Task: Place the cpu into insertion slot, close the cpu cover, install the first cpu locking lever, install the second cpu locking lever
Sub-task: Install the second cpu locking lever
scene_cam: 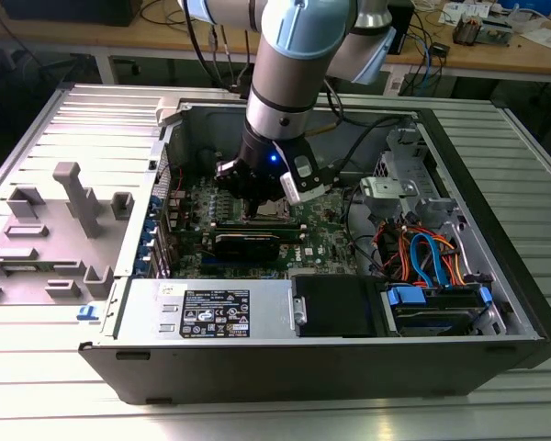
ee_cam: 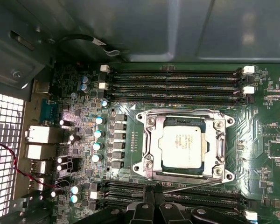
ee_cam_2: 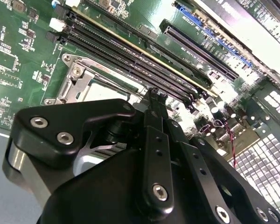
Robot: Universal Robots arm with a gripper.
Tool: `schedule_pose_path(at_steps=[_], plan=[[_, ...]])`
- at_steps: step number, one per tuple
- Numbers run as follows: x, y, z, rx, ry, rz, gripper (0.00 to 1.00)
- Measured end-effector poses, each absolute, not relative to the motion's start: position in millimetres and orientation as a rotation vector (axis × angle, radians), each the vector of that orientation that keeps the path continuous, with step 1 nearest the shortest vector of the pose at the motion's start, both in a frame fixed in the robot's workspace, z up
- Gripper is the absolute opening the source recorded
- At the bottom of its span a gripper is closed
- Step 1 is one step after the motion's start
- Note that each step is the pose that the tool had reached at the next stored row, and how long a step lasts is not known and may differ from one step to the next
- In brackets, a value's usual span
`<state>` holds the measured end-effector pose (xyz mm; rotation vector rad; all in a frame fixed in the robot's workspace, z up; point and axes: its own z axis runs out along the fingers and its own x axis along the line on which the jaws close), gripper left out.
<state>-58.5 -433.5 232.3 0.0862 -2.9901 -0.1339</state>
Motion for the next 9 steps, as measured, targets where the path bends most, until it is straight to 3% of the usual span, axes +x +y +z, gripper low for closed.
schedule_pose_path(at_steps=[9], plan=[[-65.5, -433.9, 223.6, 0.088, -2.989, -0.16, 0.11]])
